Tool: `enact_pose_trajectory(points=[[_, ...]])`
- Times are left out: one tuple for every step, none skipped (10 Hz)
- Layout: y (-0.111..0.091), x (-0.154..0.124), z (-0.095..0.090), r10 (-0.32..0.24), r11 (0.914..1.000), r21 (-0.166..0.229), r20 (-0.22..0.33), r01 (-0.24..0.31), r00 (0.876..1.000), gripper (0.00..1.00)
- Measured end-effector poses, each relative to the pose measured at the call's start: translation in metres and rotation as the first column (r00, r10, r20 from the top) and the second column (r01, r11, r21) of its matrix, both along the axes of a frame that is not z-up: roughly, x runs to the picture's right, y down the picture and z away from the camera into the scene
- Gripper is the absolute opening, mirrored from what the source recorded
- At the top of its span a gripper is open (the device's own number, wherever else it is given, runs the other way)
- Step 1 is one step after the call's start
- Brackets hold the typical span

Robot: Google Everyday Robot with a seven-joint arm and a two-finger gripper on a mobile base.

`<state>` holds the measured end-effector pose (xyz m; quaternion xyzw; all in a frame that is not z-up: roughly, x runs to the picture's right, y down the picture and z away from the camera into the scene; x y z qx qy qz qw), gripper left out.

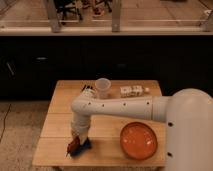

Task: Place the pepper on the white sponge

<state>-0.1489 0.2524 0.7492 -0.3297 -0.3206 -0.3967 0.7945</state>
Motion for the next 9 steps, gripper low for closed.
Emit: enact_pose_trajectory(points=[[0.004,0.000,-0.001,-0.007,1.0000,-0.007,-0.001,0.007,1.000,0.03],[0.006,-0.001,-0.002,-0.013,0.9999,-0.011,-0.002,0.013,1.000,0.03],[0.010,-0.003,-0.003,-0.023,0.9996,-0.018,-0.005,0.023,1.000,0.03],[0.013,-0.005,-0.004,-0.032,0.9992,-0.022,-0.007,0.032,0.999,0.03],[0.015,-0.006,-0.005,-0.040,0.9989,-0.026,-0.011,0.040,0.999,0.03],[0.019,-0.005,-0.005,-0.047,0.9984,-0.031,-0.021,0.046,0.999,0.03],[0.021,-0.003,-0.005,-0.054,0.9980,-0.035,-0.030,0.053,0.998,0.03],[0.024,-0.001,-0.005,-0.062,0.9975,-0.037,-0.044,0.060,0.997,0.03],[0.026,0.001,-0.006,-0.072,0.9969,-0.038,-0.058,0.070,0.996,0.03]])
